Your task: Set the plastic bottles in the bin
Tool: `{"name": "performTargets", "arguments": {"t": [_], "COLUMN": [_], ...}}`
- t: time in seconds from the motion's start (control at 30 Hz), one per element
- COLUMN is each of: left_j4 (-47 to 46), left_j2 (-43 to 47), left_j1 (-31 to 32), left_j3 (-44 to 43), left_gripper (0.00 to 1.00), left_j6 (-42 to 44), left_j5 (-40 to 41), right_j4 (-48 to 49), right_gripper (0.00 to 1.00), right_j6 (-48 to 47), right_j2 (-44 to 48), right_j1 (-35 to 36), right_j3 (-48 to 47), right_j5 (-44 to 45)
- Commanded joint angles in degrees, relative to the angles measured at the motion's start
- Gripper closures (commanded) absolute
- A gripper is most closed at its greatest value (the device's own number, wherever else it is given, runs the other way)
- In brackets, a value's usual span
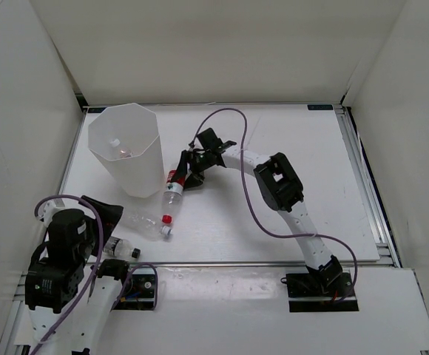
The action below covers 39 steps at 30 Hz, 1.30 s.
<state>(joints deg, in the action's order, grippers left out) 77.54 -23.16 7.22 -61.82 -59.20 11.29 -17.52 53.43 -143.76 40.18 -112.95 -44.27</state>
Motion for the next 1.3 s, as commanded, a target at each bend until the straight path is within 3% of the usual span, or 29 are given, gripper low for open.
{"name": "performTargets", "arguments": {"t": [0.0, 0.23, 0.37, 0.53, 0.7, 0.9, 0.97, 1.03, 1.17, 1.2, 1.23, 1.27], "left_j4": [4.0, 4.0, 4.0, 4.0, 3.4, 2.8, 2.8, 2.8, 2.8, 2.8, 2.8, 2.8], "left_j2": [-0.7, -0.8, 1.2, 2.2, -1.6, -7.6, -9.0, -9.7, -10.9, -10.9, -10.9, -11.5], "left_j1": [-0.3, -0.3, -0.3, -0.3, -0.3, -0.3, -0.3, -0.3, -0.3, -0.3, -0.3, -0.3], "left_j3": [1.8, 6.0, 9.1, 14.1, 14.7, 13.0, 10.9, 9.2, 8.6, 9.2, 9.2, 10.0], "left_gripper": [0.0, 0.0, 0.0, 0.0, 0.0, 0.0, 0.0, 0.0, 0.0, 0.0, 0.0, 0.0], "left_j6": [0.3, -4.8, -10.3, -15.7, -14.0, -7.0, -5.7, -3.8, -2.7, -2.7, -2.7, -2.7], "left_j5": [-1.0, 0.0, 2.2, 1.6, -1.4, -2.5, -2.5, -2.5, -3.1, -3.6, -3.6, -3.6], "right_j4": [-0.8, -2.4, -4.3, -1.6, 0.8, 9.2, 11.6, 12.4, 14.4, 14.4, 14.4, 14.4], "right_gripper": [0.42, 0.74, 0.78, 0.82, 0.87, 0.87, 0.82, 0.68, 0.46, 0.31, 0.0, 0.0], "right_j6": [-0.2, -5.7, -5.7, -2.6, -2.0, -8.9, -16.4, -24.7, -36.3, -37.4, -38.7, -39.5], "right_j2": [4.4, 20.8, 33.1, 38.9, 31.3, 25.9, 23.8, 20.9, 19.3, 19.3, 20.3, 21.5], "right_j1": [-2.0, -6.9, -9.7, -8.9, -4.1, 4.4, 7.7, 11.8, 13.1, 13.1, 13.1, 13.1], "right_j3": [5.9, 22.1, 22.8, 9.3, -15.7, -23.5, -27.5, -30.1, -29.3, -29.3, -29.3, -28.5], "right_j5": [-0.4, 4.0, 6.2, 13.1, 16.1, 27.7, 30.5, 37.7, 43.2, 43.2, 43.9, 43.9]}}
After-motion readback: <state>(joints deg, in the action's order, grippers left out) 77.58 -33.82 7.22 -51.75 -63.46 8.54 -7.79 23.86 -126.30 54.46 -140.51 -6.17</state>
